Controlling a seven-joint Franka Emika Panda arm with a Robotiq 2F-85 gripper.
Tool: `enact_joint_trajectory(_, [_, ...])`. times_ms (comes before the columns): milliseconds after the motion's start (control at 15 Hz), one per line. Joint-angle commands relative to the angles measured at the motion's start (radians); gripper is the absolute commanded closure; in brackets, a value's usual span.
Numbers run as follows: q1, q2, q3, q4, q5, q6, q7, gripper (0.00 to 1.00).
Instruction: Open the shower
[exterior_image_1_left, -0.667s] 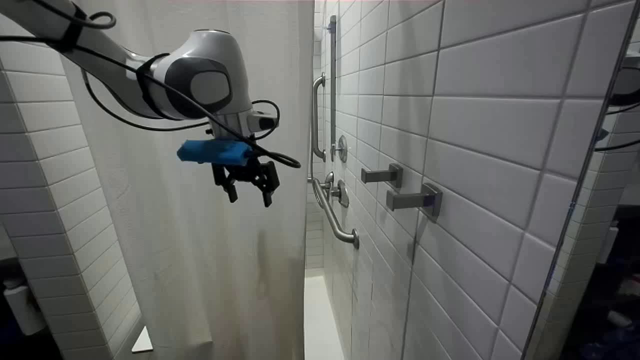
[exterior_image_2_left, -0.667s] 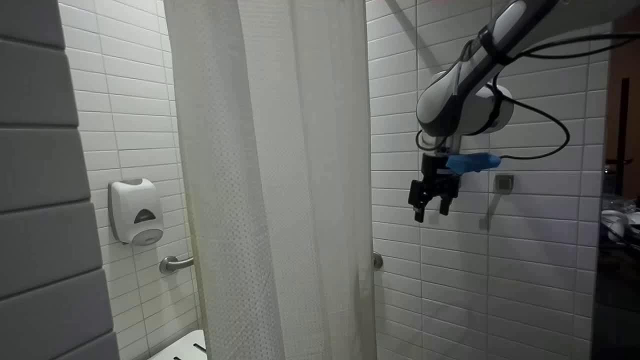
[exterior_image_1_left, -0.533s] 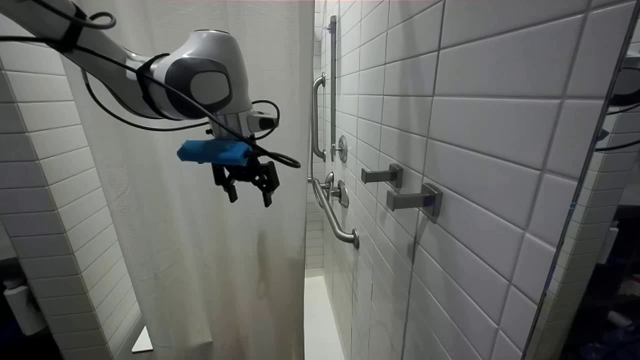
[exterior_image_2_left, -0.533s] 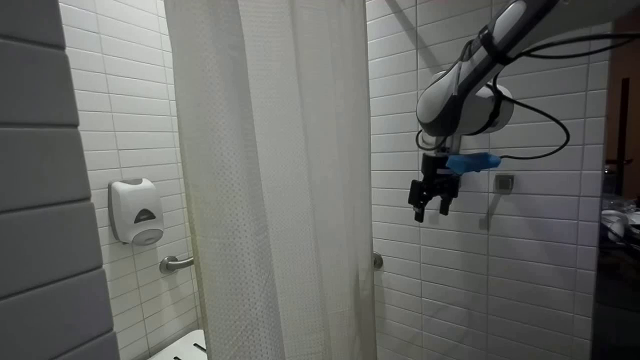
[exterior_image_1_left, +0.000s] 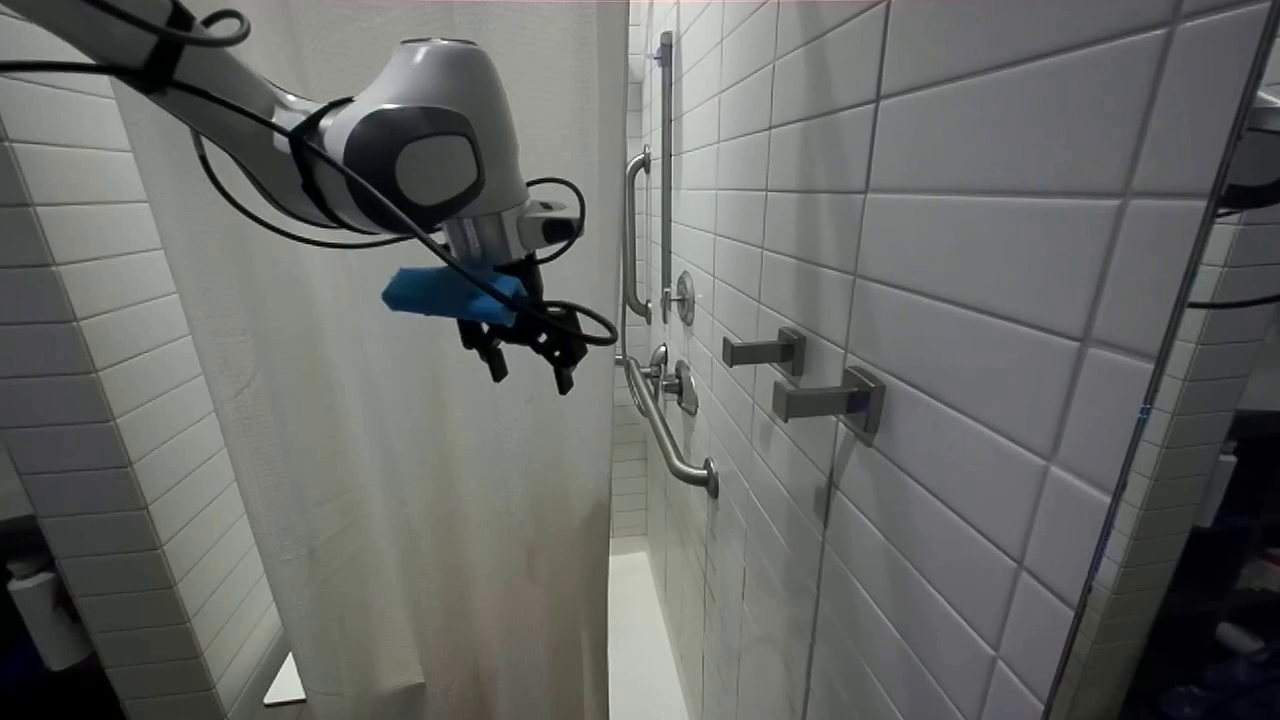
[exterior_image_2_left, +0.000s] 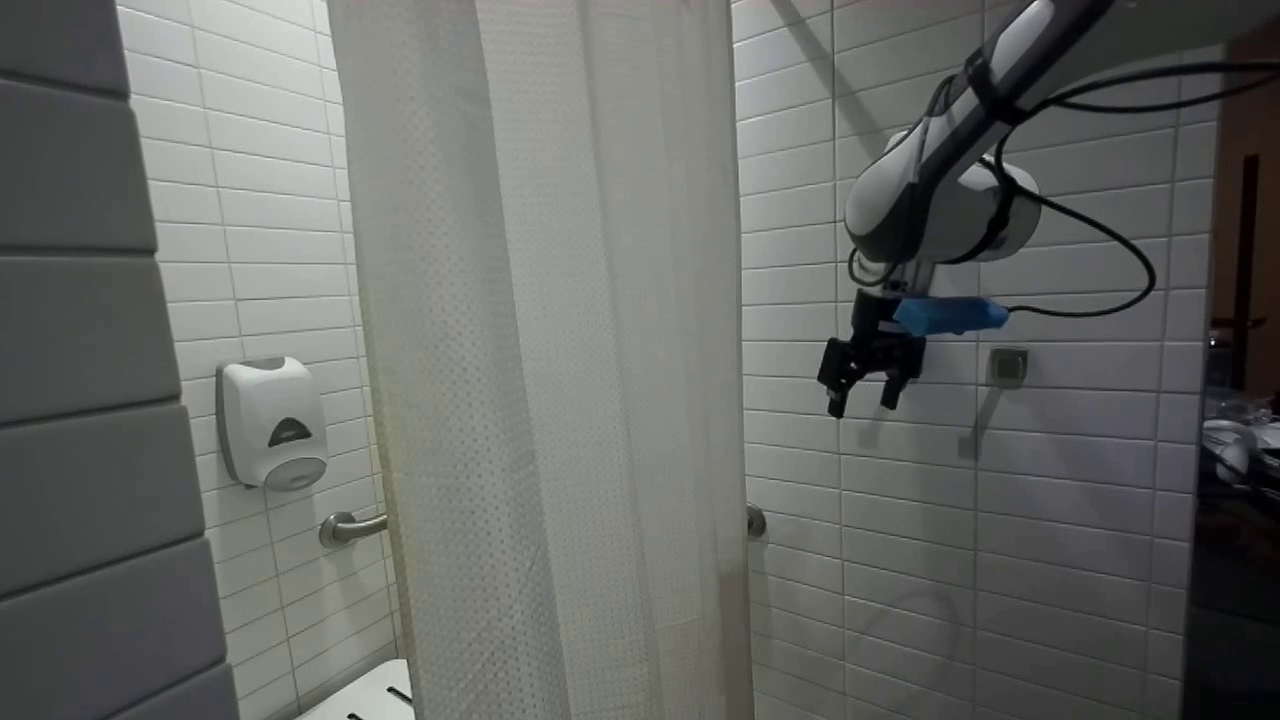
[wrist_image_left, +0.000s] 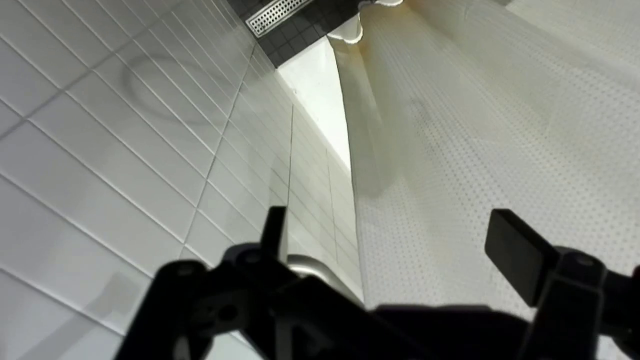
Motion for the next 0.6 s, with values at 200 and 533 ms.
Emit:
enact_joint_trajectory(200, [-0.043,0.043,-0.02,0.08,0.075,0.124,0.07,0.0])
enact_joint_trajectory(533, [-0.037,0.092,0.0,0.102,0.081,0.312,0.12,0.0])
